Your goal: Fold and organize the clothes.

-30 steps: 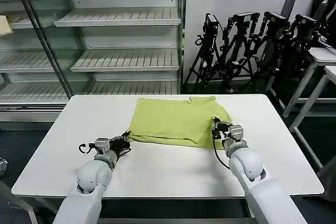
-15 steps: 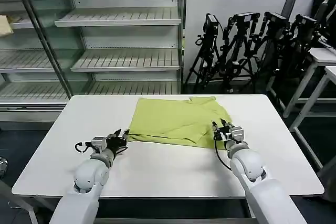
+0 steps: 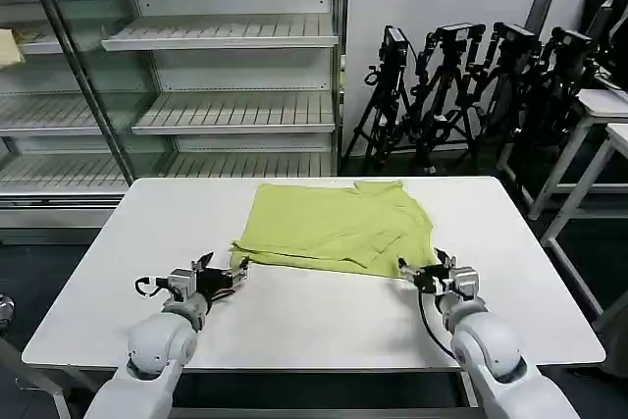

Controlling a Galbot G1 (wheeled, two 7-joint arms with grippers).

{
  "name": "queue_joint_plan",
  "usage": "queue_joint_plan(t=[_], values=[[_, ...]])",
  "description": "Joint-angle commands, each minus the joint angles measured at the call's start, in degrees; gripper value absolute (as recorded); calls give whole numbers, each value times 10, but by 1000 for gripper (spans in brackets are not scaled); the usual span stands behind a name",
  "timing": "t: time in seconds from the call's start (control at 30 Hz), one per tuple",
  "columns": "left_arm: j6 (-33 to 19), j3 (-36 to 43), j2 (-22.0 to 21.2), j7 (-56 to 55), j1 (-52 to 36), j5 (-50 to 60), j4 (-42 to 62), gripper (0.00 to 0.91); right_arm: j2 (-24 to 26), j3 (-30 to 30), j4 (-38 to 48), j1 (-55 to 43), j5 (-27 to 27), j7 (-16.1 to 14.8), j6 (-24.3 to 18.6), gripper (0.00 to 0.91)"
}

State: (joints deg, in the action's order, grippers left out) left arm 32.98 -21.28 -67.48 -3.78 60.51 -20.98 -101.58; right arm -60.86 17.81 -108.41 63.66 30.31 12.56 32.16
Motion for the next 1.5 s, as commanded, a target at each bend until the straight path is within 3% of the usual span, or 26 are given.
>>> queue_joint_plan(t=[0.03, 0.53, 0.73, 1.03, 1.17, 1.33, 1.5], values=[[1, 8, 15, 14, 0, -5, 19, 10, 9, 9, -4, 35, 19, 4, 2, 0], [1, 14, 30, 29, -11, -6, 41, 10, 10, 9, 30, 9, 37, 2, 9, 0], [1, 11, 30, 29, 4, -6, 17, 10, 21, 15, 6, 27, 35, -3, 9, 0], [1, -12, 45, 16, 128, -11, -137, 10, 43, 54, -74, 95, 8, -16, 4, 0], [0, -26, 39, 9, 208, -9, -209, 10, 57, 87, -115, 179, -24, -26, -7, 0], [-6, -40, 28, 0, 294, 9, -263, 10, 58, 121, -141, 251, -69, -43, -38, 0], [-10, -76, 35, -1, 330, 10, -288, 10, 56, 140, -168, 305, -77, -46, -53, 0]])
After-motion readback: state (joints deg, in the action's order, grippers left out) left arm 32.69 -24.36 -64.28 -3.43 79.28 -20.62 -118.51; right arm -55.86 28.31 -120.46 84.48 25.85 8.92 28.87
